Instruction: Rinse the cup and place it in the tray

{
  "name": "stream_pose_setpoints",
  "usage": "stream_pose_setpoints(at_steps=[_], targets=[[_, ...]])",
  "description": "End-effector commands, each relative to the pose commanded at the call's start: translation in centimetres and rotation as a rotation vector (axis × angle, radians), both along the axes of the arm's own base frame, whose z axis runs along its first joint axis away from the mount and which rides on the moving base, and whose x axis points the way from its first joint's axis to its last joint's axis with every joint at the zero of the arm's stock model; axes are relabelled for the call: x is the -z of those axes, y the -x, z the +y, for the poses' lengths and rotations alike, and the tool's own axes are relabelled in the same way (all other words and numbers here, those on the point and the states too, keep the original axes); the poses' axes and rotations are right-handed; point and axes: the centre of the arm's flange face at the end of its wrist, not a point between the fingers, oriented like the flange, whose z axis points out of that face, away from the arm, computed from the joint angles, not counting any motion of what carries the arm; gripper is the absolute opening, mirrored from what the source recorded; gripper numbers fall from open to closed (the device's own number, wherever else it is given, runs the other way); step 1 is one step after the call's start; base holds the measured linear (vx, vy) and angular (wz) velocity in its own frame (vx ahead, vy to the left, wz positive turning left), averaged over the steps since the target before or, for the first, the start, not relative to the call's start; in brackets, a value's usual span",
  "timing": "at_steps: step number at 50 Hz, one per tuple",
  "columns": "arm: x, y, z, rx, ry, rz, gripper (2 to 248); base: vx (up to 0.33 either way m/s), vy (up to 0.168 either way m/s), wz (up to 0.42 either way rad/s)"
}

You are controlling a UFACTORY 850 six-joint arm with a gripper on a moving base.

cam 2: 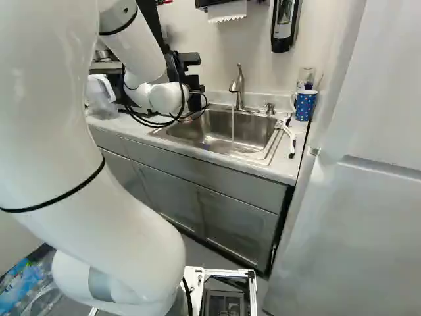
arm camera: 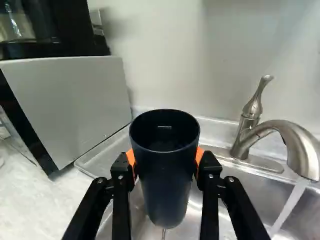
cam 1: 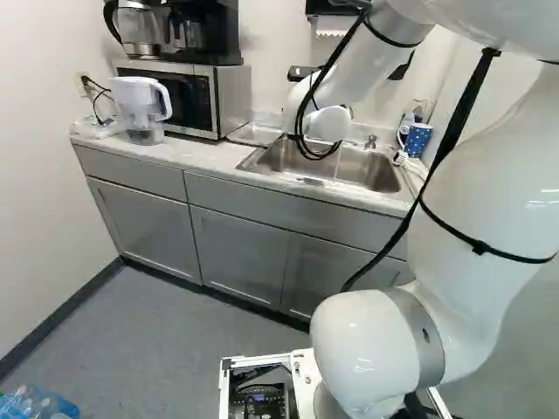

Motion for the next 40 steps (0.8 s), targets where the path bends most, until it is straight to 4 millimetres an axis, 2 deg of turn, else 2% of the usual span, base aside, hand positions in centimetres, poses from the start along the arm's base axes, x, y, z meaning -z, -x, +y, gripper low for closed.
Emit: stream_pose_setpoints(at_steps=[12, 23, 40], targets=[[-1.3, 0.0, 0.1, -0.003, -0.001, -0.026, 125, 0.0, 0.0, 0.0], [-1.3, 0.0, 0.1, -0.002, -0.006, -0.026, 125, 0.0, 0.0, 0.0], [-1.3, 0.0, 0.1, 0.013, -0.158, -0.024, 125, 0.0, 0.0, 0.0]])
